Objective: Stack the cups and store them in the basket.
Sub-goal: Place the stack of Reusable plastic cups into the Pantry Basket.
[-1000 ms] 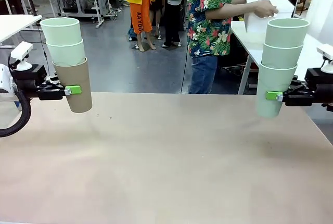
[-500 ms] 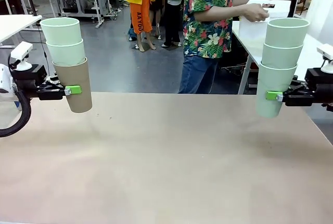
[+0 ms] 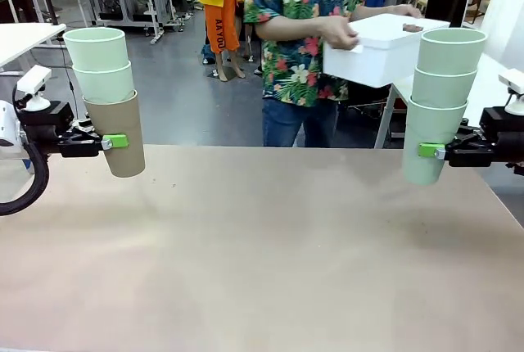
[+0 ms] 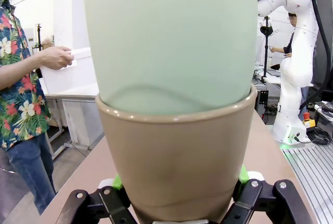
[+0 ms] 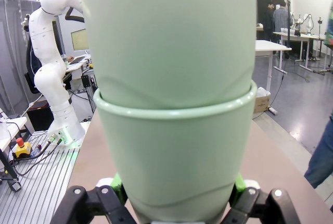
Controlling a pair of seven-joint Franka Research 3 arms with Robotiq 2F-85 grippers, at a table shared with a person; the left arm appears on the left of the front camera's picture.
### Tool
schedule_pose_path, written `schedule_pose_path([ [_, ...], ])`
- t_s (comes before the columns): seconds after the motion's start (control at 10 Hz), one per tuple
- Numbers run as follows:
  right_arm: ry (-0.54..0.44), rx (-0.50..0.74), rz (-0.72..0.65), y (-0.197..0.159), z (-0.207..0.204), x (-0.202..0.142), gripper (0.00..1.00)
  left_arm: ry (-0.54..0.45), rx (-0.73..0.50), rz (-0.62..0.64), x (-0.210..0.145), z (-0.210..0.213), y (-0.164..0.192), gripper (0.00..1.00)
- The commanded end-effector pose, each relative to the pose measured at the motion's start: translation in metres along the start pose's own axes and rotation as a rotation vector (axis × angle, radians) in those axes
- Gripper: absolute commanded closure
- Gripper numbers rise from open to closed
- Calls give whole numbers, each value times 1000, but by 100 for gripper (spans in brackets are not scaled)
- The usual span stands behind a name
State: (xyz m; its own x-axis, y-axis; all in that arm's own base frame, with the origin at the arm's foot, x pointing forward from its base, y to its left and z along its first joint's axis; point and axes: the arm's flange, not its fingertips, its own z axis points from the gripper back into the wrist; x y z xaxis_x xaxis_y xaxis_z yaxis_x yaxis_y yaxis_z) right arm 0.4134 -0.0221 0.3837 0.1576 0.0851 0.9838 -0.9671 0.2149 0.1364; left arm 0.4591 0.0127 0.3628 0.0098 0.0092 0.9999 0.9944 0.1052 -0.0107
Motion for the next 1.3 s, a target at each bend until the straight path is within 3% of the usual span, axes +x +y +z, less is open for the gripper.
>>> schedule_pose_path([
  [0.0, -2, 0, 11, 0, 0, 4, 15, -4, -2, -10, 5, -1, 0, 15],
  [1.2, -2, 0, 11, 0, 0, 4, 15, -4, -2, -10, 5, -1, 0, 15],
])
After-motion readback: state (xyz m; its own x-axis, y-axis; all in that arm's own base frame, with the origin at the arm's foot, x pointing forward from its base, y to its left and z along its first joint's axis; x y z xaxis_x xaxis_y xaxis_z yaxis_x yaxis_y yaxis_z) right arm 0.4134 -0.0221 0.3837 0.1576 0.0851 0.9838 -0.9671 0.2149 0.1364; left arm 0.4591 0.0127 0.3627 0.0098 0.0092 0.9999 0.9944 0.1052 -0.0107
